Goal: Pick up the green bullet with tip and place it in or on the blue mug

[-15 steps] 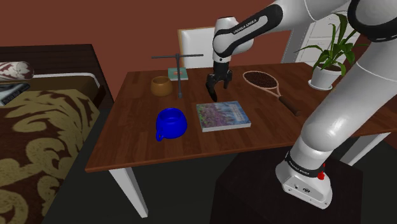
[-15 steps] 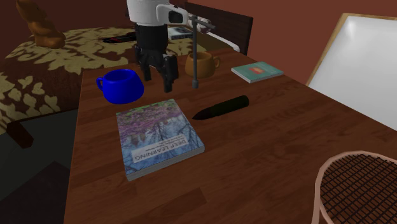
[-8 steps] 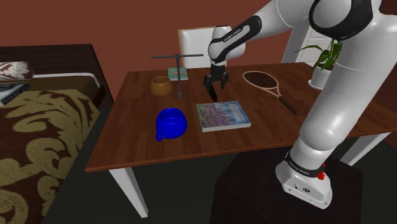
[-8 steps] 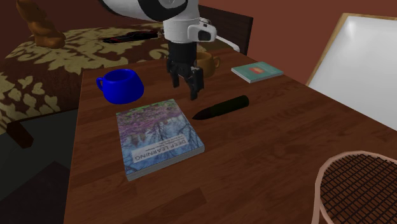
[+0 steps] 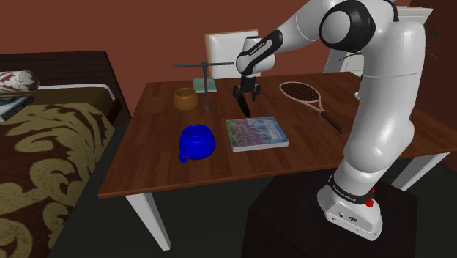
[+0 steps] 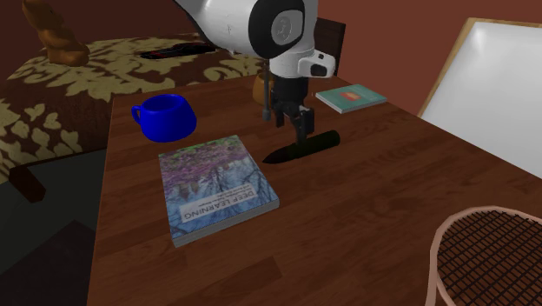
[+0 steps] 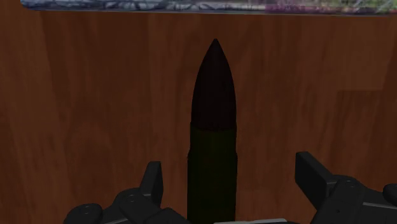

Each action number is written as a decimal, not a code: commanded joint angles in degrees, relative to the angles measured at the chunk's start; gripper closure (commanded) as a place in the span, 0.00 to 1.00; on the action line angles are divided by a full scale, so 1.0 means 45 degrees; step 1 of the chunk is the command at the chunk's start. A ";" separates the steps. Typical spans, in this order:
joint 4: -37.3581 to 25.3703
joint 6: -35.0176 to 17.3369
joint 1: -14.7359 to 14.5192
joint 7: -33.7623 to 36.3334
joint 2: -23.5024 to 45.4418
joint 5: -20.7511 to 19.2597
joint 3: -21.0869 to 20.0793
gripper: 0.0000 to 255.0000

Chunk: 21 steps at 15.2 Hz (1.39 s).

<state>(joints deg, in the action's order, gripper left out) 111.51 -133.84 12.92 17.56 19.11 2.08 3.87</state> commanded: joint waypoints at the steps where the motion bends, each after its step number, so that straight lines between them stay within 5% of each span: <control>1: -0.0611 -0.0131 0.0121 0.0183 0.0620 0.0057 0.0129 0.00; 16: -0.0535 -0.1095 0.0163 0.0120 0.1511 0.0156 0.0074 0.00; 17: -0.0535 -0.1095 0.0163 0.0120 0.1511 0.0156 0.0074 1.00; 21: -0.0533 -0.1095 0.0162 0.0121 0.1508 0.0156 0.0074 1.00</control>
<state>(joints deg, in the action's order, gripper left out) 109.12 -138.76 13.66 18.11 25.91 2.79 4.20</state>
